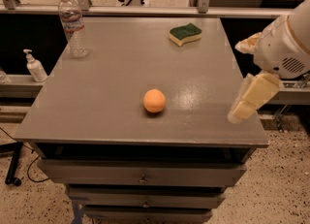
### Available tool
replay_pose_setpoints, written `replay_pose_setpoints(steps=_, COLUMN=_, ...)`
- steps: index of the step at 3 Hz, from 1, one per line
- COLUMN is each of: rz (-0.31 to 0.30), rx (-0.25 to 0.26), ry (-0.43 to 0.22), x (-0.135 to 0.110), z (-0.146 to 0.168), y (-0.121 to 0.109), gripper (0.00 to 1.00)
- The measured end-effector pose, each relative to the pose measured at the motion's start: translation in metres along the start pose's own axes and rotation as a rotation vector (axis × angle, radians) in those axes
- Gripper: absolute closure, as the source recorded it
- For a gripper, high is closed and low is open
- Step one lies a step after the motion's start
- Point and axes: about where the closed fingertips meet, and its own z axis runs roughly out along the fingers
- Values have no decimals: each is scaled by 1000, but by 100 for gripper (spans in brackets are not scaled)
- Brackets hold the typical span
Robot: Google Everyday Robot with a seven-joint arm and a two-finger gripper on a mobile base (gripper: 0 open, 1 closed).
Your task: Move orange near water bottle
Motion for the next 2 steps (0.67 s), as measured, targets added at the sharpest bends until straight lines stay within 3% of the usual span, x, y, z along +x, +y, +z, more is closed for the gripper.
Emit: replay_pose_setpoints(steps=2, rz=90, rx=-87, ry=-250, x=-25, z=77, y=7, gripper=0)
